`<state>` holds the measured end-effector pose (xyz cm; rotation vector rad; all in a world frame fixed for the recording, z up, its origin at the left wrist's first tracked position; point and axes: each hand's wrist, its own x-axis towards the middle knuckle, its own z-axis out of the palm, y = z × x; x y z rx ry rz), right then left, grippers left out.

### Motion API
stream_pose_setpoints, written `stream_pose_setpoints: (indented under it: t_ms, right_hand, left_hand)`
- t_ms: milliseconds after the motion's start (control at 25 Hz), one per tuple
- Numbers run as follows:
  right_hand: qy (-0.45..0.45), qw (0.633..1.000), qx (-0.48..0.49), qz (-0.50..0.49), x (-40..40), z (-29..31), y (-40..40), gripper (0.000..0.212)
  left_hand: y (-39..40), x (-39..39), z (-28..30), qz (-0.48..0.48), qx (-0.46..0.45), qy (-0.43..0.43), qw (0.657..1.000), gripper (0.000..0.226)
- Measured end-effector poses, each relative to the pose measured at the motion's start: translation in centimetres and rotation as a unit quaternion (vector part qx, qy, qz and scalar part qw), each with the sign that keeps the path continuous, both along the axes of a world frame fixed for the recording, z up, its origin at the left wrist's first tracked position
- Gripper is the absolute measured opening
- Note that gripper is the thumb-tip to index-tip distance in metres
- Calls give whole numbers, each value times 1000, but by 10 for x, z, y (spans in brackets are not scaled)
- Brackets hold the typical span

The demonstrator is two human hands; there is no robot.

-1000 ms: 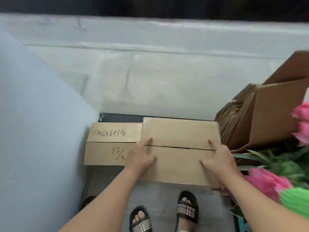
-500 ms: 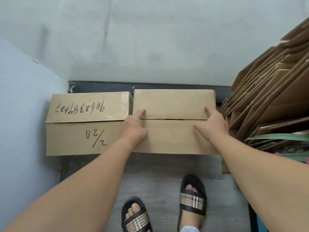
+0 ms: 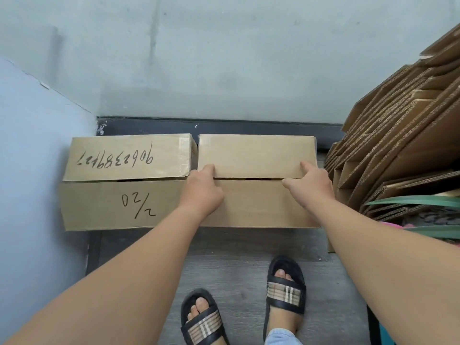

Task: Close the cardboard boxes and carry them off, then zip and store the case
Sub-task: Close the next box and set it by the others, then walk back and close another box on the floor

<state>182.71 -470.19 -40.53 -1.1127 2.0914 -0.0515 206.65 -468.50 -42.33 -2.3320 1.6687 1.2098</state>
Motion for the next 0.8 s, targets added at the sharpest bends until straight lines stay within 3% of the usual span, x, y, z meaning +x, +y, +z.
stream_pose_setpoints:
  t_ms: [80,200,480,800]
  right_hand:
    - [-1,1000,5,21,2,25,2,69]
    - [-44,996,22,73,-1,78,7,70]
    - [-77,991,21,103,-35,289,24,68]
    - [-72,987,-104,-99,-120,503,99,70]
  left_hand:
    - [-7,-5,30,-7,11,-24,1000,37]
    - [-18,-9,87,-34,28,-36,998,46]
    - [-25,-35,323,-84,22,1,996,42]
    - [-29,-124,550,-250,-104,43,962,49]
